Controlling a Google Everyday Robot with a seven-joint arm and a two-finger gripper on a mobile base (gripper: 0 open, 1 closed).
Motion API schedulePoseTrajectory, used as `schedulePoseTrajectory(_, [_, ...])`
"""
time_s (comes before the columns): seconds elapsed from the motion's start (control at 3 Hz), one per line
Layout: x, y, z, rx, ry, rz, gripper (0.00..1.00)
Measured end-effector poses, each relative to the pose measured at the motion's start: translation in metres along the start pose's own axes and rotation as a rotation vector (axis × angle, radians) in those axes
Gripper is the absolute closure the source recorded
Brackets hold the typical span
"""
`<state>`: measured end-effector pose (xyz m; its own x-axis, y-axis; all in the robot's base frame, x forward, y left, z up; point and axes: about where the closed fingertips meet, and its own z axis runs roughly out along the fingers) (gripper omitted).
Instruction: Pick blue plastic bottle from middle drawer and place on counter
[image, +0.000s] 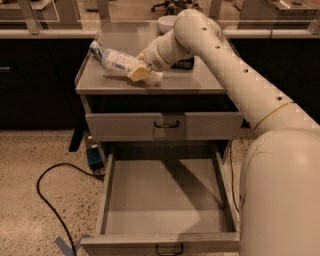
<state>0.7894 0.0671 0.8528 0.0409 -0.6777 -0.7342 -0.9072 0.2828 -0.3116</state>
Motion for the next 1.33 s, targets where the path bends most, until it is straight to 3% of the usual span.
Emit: schedulePoseTrajectory(1.33, [0.0048,-0.002,0.0059,0.003,0.069,0.011,1.0])
